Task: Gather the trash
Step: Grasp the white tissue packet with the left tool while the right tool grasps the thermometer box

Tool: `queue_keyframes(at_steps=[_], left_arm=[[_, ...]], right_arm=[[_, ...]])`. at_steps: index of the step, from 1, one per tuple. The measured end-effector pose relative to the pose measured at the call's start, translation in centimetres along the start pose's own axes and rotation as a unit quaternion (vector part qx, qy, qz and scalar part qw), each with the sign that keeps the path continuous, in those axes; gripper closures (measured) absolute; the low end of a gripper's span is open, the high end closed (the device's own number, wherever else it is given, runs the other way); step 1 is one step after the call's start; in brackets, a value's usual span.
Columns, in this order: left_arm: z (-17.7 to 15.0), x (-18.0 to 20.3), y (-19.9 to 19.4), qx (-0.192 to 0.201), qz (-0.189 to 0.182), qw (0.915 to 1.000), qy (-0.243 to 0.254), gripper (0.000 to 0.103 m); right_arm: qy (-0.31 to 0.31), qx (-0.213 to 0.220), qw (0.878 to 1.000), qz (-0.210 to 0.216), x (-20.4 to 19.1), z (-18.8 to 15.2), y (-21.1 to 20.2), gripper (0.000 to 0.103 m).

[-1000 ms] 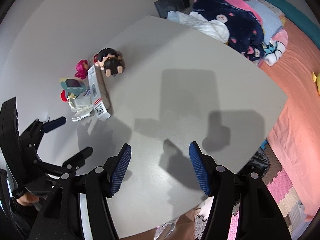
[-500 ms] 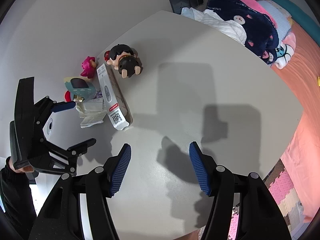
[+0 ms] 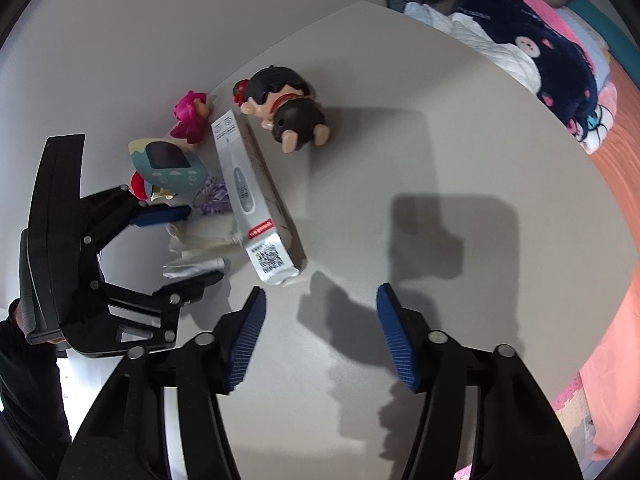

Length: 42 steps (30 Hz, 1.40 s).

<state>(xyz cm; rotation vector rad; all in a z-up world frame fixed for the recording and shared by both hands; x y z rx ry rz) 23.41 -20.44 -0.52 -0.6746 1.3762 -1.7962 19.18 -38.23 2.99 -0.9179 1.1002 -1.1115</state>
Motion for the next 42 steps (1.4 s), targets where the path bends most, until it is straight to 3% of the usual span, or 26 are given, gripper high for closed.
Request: queue_keyframes(at_steps=[5,13,20,25,30,33,36,37,38,42], left_arm=[[-1.6,-0.9,-0.6,0.02,-0.024,0.9977,-0.059,0.063],[-4.3,-2.0,-1.3,0.03,-0.043,0.9856,-0.161,0.063],[-4.5,-2.2,-1.7,0.029,-0.04,0.9798,-0.194,0.062],[-4.7,-2.5,-1.7,0.03,-0.029,0.9808,-0.19,0.063],[-4.8,-0.5,-1.6,0.034,-0.002,0.9831,-0.18,0.065],[-5.0,-0.5,-1.8,0.041,-0.015,0.9807,-0.191,0.068],[-5.5,-0.2,-2.5,0.05,-0.028,0.9783,-0.199,0.076],[-5.6,0.0,-2.9,0.057,-0.032,0.978,-0.198,0.092],[-5.5,0.1,-3.2,0.06,-0.036,0.9775,-0.199,0.097],[-5.3,0.8,-4.4,0.066,-0.033,0.9797,-0.186,0.097]], right_arm=[[-0.028,-0.014,1.0,0.003,-1.8,1.1,1.7,0.06],[-0.07,-0.024,0.997,-0.01,-4.3,3.3,4.3,0.066],[-0.099,-0.021,0.994,-0.039,-5.9,5.0,6.1,0.066],[-0.1,-0.021,0.994,-0.048,-6.2,6.0,7.2,0.068],[-0.096,-0.019,0.994,-0.045,-6.6,6.0,7.8,0.071],[-0.084,-0.017,0.996,-0.028,-5.6,4.3,6.9,0.071],[-0.076,-0.014,0.997,-0.009,-5.1,3.4,5.7,0.071],[-0.076,-0.012,0.997,-0.005,-5.0,3.2,5.4,0.071],[-0.076,-0.01,0.997,-0.001,-5.0,2.9,4.9,0.071],[-0.075,-0.002,0.997,0.012,-4.6,1.8,3.3,0.071]])
Point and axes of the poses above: each gripper's, at about its wrist camera, not at the fingertips, and y roughly the way its jaws point, x to its right, z to its top, the point moved 3 cm from there along y, roughly the way its jaws point, and after that the axes turned 1 degree about x, right-handed, at the moved point
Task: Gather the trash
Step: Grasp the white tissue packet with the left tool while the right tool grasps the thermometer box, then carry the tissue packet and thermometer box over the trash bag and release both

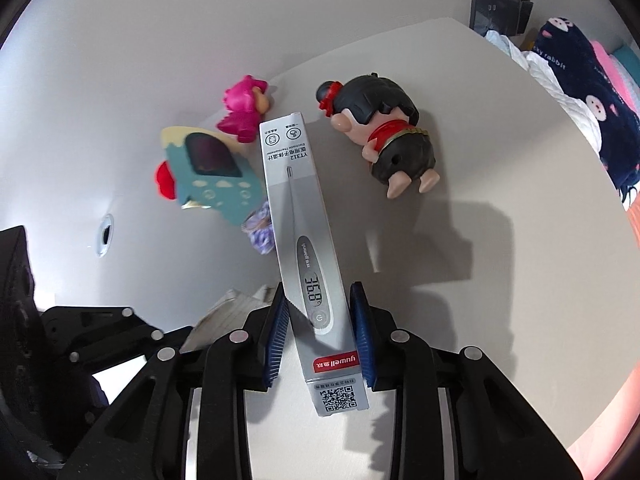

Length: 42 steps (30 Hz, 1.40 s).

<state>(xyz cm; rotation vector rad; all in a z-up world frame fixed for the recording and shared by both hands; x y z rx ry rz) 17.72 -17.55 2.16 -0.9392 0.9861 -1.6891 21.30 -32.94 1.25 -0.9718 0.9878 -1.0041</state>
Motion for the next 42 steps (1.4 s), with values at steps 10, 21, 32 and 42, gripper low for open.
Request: queue_keyframes(at_steps=[10,21,32,42], left_arm=[[0.8,3.0,-2.0,0.02,0.001,0.9998,0.003,0.098],[2.8,8.9,-2.6,0.036,-0.001,0.9982,0.048,0.098],[5.4,17.5,-0.1,0.031,-0.028,0.9931,0.109,0.098],[7.8,27.0,2.8,0.018,-0.057,0.9828,0.175,0.097]], right_arm=[[0.004,0.036,0.999,0.023,0.0,-1.7,-4.4,0.071],[0.027,0.078,0.997,0.013,3.8,-4.9,-9.7,0.071],[0.087,0.106,0.99,-0.014,11.0,-8.9,-14.5,0.071],[0.175,0.133,0.975,-0.047,19.6,-15.7,-18.8,0.071]])
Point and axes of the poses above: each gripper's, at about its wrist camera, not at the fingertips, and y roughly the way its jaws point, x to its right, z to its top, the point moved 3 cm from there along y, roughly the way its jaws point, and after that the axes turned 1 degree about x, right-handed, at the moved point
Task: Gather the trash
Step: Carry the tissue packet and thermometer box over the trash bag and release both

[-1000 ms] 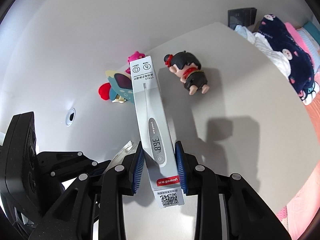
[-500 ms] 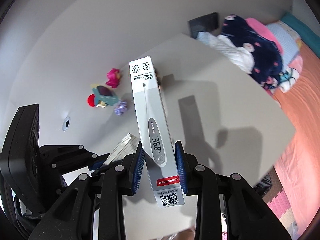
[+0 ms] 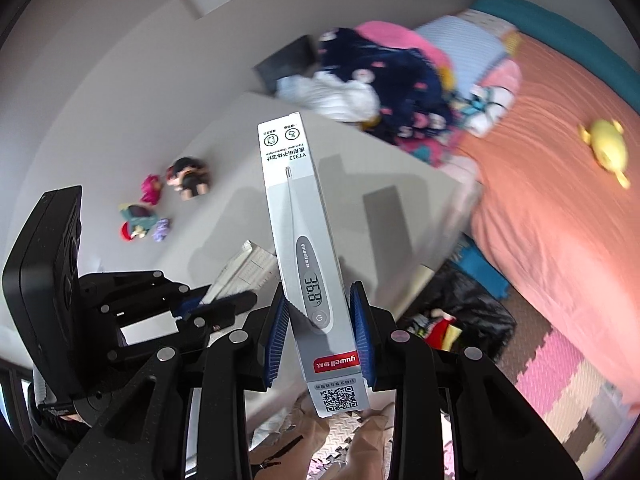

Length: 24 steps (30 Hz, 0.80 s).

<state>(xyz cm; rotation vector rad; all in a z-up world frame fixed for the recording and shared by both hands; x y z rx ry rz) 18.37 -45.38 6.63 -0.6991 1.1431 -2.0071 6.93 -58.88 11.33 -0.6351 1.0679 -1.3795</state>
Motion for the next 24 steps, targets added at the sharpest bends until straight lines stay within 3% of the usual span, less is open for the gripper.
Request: queue_keyframes(at_steps=[12,21,22,23,24], left_arm=[[3.5,8.4,4.6,-0.025,-0.047,0.9965,0.065,0.097],[4.3,13.0,7.8,-0.055,-0.073,0.9911,0.097,0.097],[4.3,13.3,8.1,-0.058,-0.071,0.9908,0.099,0.095],[4.4,13.4,8.5,-0.062,-0.064,0.9912,0.098,0.079],[4.5,13.3,8.8,-0.064,-0.054,0.9918,0.096,0.061]], right_arm=[[0.101,0.015,0.994,-0.043,10.5,-4.7,-3.3,0.071],[0.166,0.01,0.984,-0.06,15.7,-8.1,-4.2,0.069],[0.175,0.006,0.983,-0.059,16.2,-8.4,-4.1,0.065],[0.179,0.004,0.982,-0.057,16.5,-8.6,-4.0,0.057],[0.187,0.003,0.98,-0.062,17.1,-8.9,-4.0,0.041]])
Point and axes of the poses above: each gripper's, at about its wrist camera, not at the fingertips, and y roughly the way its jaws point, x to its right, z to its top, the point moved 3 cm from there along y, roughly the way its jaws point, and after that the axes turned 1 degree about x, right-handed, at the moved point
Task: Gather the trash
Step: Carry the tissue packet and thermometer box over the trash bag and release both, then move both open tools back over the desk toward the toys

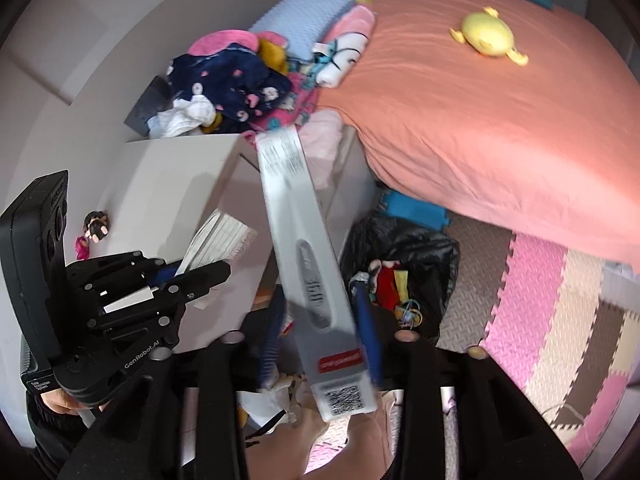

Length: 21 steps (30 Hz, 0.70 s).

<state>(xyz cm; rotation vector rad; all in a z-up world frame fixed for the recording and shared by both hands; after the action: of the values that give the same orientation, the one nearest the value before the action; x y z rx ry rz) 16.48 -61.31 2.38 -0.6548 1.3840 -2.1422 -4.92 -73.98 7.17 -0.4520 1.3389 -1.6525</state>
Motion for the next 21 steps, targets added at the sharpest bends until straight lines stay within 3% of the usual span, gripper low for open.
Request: queue_keyframes(at_steps=[1,2,10,21], left_arm=[[0.1,-0.1,0.2,0.0,0.013,0.9999,-0.003,0.014],[0.3,-0.2,0.0,0.011,0.027,0.9996,-0.005,0.006],[0.5,-1.0,-0.4,0.019,0.047,0.9987,-0.012,0.006],[-1.2,-3.7,-0.8,0.021,0.054,0.997,-0.052,0.006]], right_arm=[[0.007,0.006,1.0,-0.008,0.4,0.0,-0.1,0.035],[0.013,0.016,1.0,-0.014,0.8,0.0,-0.4,0.035],[0.02,0.035,0.999,-0.017,1.9,0.5,-1.5,0.035],[-0.018,0.024,1.0,-0.006,-1.0,0.9,-0.5,0.035]])
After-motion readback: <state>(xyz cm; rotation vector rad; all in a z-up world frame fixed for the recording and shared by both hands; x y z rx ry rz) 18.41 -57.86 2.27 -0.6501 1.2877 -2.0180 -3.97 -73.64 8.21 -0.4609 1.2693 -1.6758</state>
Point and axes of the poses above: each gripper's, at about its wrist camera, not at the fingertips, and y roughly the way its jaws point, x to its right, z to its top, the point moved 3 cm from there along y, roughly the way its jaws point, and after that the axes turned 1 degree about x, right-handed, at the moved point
